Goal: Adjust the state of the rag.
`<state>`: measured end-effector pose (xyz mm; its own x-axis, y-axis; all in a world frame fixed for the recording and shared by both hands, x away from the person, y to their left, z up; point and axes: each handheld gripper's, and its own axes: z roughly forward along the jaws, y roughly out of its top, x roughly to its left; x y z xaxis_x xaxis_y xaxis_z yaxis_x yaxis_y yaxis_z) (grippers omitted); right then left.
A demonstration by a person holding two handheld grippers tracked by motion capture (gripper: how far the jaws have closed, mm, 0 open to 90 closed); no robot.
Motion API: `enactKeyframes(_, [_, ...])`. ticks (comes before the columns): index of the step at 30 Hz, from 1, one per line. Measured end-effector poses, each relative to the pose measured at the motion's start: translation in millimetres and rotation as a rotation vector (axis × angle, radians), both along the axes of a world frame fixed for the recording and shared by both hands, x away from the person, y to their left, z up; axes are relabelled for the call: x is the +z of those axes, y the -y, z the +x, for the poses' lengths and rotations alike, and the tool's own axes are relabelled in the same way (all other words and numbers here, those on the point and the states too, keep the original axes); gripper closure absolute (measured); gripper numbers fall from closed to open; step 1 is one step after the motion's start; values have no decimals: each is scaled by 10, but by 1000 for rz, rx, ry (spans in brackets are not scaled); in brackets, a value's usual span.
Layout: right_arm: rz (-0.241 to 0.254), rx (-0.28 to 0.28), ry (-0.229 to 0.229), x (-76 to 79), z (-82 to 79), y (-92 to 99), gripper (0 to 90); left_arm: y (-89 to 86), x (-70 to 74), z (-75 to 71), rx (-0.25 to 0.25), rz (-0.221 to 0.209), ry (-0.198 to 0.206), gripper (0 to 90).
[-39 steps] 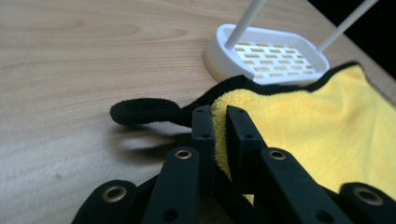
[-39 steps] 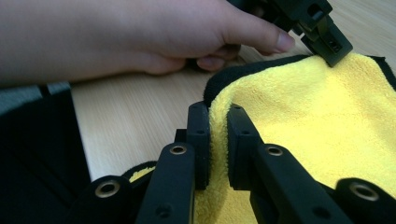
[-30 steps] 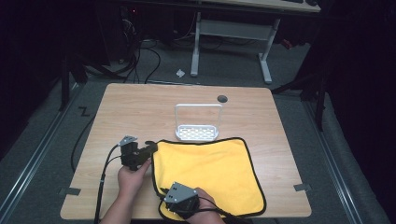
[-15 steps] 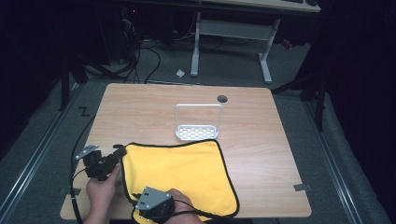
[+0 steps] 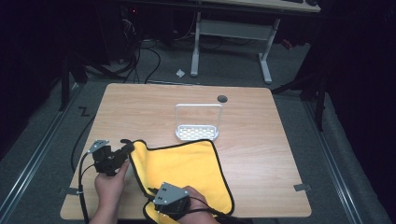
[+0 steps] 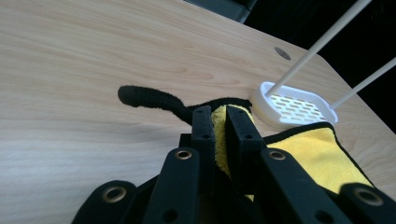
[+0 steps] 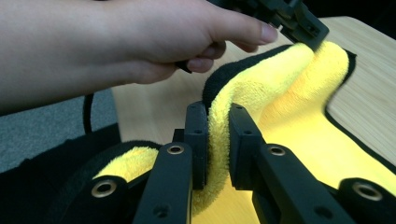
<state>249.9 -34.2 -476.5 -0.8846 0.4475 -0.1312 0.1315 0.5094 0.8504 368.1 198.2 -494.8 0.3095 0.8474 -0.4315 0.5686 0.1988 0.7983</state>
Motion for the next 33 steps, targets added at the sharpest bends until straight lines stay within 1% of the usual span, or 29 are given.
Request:
enactKeyframes(5, [0,-47,-5,-43,23,263,802,254,23,78,-38,15,4,820])
enactKeyframes(8, [-6,-81,-14,-79,19,429,798,443,17,137,-64,29,-3,820])
enactKeyframes(13, [-12,-139,-26,-122,49,708,792,690,-5,224,-90,41,-15,814])
enactKeyframes(15, [-15,-156,-32,-137,51,785,789,783,-12,252,-100,52,-19,814])
enactKeyframes(18, [-27,-181,-36,-169,55,911,787,905,-19,285,-112,58,-25,814])
enactKeyframes(19, [-28,-196,-47,-185,55,957,786,933,-20,291,-113,57,-26,814])
enactKeyframes(23, [-40,-222,-57,-223,63,1090,780,1087,-29,327,-140,48,-30,815])
enactKeyframes(25, [-50,-237,-69,-240,78,1146,772,1141,-48,344,-140,41,-38,815])
enactKeyframes(26, [-51,-247,-77,-248,81,1175,772,1159,-56,352,-141,45,-41,815])
enactKeyframes(28, [-51,-253,-83,-256,85,1203,772,1215,-67,371,-149,67,-43,815])
enactKeyframes(31, [-57,-259,-74,-252,75,1236,773,1260,-43,381,-151,63,-36,814])
enactKeyframes(33, [-54,-267,-66,-237,70,1276,775,1296,-8,386,-157,69,-26,814])
